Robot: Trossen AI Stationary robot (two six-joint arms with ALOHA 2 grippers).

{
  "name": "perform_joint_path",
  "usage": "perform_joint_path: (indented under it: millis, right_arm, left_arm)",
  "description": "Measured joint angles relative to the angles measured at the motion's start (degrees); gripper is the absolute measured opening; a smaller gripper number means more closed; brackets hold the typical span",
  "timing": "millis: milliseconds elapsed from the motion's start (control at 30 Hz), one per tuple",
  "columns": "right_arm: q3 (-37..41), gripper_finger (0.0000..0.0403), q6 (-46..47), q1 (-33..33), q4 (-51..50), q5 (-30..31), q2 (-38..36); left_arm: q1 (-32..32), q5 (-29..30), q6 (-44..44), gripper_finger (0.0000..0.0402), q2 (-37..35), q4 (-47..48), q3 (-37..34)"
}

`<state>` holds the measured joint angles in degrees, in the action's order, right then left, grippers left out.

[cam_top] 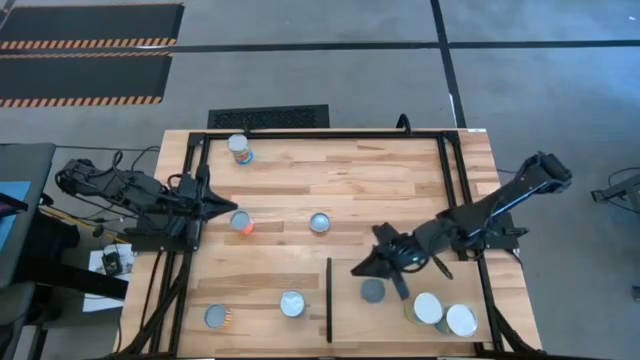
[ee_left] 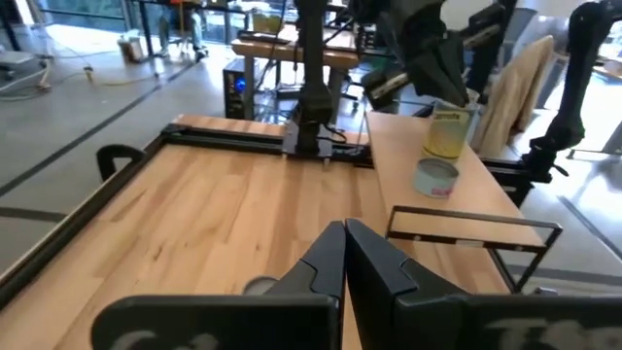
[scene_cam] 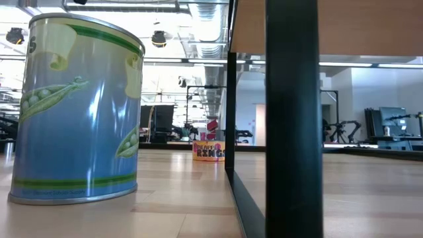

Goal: Pick and place cans onto a shelf
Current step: Put the canned tuna on the shelf

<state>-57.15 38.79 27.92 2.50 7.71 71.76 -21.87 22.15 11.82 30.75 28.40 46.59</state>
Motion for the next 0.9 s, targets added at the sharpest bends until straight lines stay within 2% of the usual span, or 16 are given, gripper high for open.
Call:
perform_joint_path:
  millis: [100,267,533,733,900]
  right_arm:
    - [-1.53,0.0001,4.52,1.11,-9.99,-0.71,-1.96]
    - [-10.16,0.0,8.77,4.69,-27.6,-1.7,-0.44]
    - [-26.13,0.0,10.64,5.23,-48.42,-8.23,13.58]
    - [-35.84,0.0,9.29,3.63,-58.02,-12.51,23.74]
    - [-40.93,0.0,8.79,3.33,-63.38,-15.35,28.73]
  left_arm:
    - [0.0,2.11,1.12,0.0,-0.01,0.63,0.0]
    - [0.0,4.37,1.5,0.0,-0.01,2.02,0.0]
    - [0.0,6.94,1.3,0.0,0.01,2.27,0.0]
    - [0.0,7.69,1.13,0.0,0.43,2.1,0.02]
    - [0.0,7.69,0.85,0.0,0.69,2.35,0.02]
